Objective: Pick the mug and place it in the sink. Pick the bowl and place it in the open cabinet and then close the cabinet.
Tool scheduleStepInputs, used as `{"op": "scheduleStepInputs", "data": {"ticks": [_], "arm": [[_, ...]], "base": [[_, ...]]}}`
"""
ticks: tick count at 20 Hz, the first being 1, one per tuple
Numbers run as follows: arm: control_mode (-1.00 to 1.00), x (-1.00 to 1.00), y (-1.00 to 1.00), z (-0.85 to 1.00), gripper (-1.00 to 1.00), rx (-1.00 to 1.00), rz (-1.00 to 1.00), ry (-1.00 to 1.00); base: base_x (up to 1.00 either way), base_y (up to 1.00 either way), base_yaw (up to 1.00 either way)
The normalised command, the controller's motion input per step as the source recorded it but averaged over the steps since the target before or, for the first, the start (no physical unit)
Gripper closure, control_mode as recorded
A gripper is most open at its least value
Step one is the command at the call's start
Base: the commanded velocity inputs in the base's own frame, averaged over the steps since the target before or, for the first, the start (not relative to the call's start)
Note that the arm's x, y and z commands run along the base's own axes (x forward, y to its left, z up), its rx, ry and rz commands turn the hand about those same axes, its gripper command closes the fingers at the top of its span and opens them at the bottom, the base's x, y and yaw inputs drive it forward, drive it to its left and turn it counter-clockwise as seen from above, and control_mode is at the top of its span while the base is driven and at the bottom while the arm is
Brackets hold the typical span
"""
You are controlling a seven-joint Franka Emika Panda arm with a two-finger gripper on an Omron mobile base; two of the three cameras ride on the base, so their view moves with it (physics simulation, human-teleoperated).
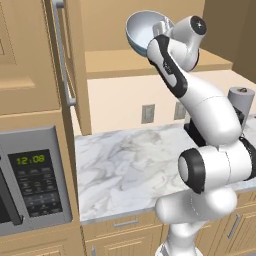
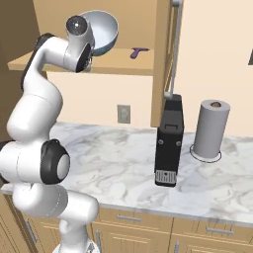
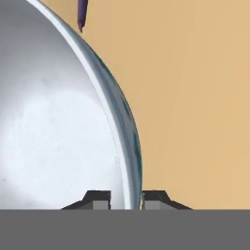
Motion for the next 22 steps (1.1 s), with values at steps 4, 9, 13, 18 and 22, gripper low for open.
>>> {"op": "scheduleStepInputs", "data": {"ticks": [4, 9, 13, 18, 22], "arm": [[-1.0, 0.32, 0.11, -0.01, -1.0, 0.0, 0.0, -0.05], [-1.0, 0.17, 0.05, 0.19, -1.0, 0.0, 0.0, -0.18], [-1.0, 0.01, 0.04, 0.15, -1.0, 0.0, 0.0, -0.28], [-1.0, -0.05, 0.03, 0.01, -1.0, 0.0, 0.0, -0.31], [-1.0, -0.4, -0.03, 0.11, -1.0, 0.01, 0.0, -0.16]], "base": [[0.0, 0.0, 0.0], [0.0, 0.0, 0.0], [0.0, 0.0, 0.0], [0.0, 0.0, 0.0], [0.0, 0.0, 0.0]]}}
